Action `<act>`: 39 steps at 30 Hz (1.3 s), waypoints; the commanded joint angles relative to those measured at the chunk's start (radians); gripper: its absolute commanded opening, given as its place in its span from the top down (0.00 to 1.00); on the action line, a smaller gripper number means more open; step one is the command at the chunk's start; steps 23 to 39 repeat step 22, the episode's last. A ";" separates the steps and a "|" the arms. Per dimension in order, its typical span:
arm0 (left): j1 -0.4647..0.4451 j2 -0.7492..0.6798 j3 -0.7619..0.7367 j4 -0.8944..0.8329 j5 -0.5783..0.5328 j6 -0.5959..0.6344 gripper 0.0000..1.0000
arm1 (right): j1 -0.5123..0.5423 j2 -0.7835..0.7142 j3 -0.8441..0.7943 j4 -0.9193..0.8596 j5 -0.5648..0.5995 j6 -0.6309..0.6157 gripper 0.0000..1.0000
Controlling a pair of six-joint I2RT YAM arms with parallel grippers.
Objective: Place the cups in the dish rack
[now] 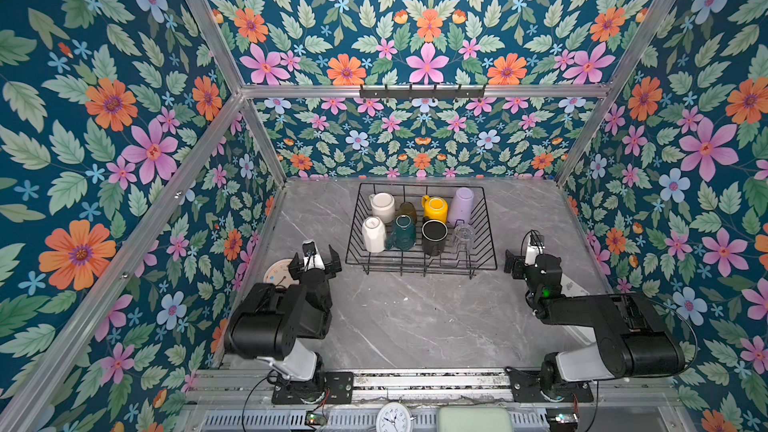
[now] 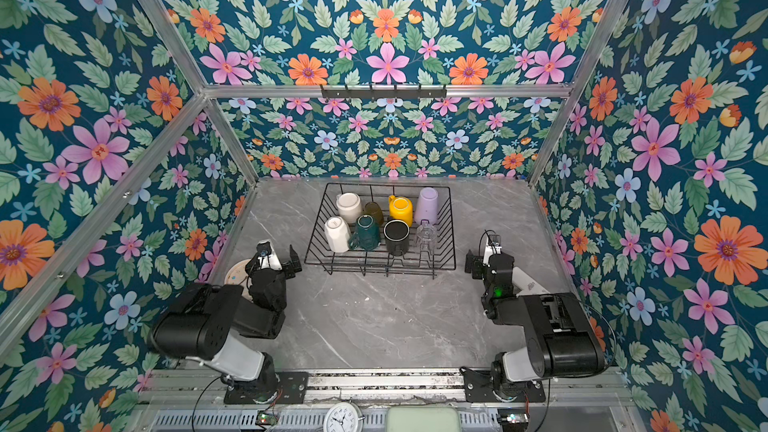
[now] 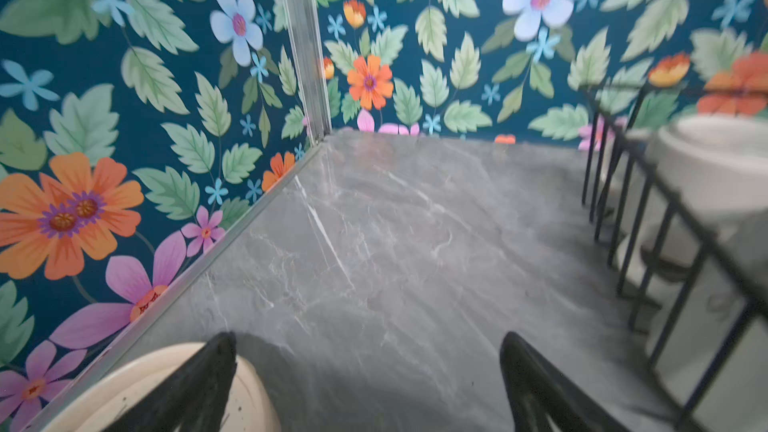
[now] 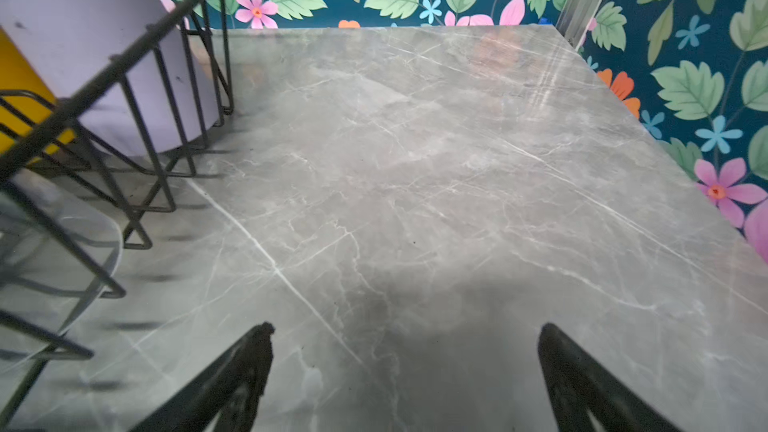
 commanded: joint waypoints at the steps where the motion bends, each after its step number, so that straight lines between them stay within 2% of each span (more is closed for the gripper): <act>1: -0.004 0.007 0.021 0.109 0.007 0.024 0.00 | -0.002 0.004 -0.001 0.095 -0.020 -0.002 0.01; 4: 0.006 0.010 0.093 -0.006 -0.014 0.020 0.00 | -0.004 0.005 0.009 0.078 -0.017 0.001 0.01; 6: 0.039 -0.015 0.129 -0.136 0.020 -0.029 0.00 | -0.004 -0.003 0.011 0.059 -0.018 0.002 0.01; 8: 0.045 -0.003 0.126 -0.098 0.028 -0.020 0.00 | -0.004 0.001 0.012 0.064 -0.011 0.005 0.01; 39: 0.044 -0.006 0.123 -0.100 0.031 -0.020 0.00 | -0.004 0.001 0.016 0.058 -0.003 0.009 0.01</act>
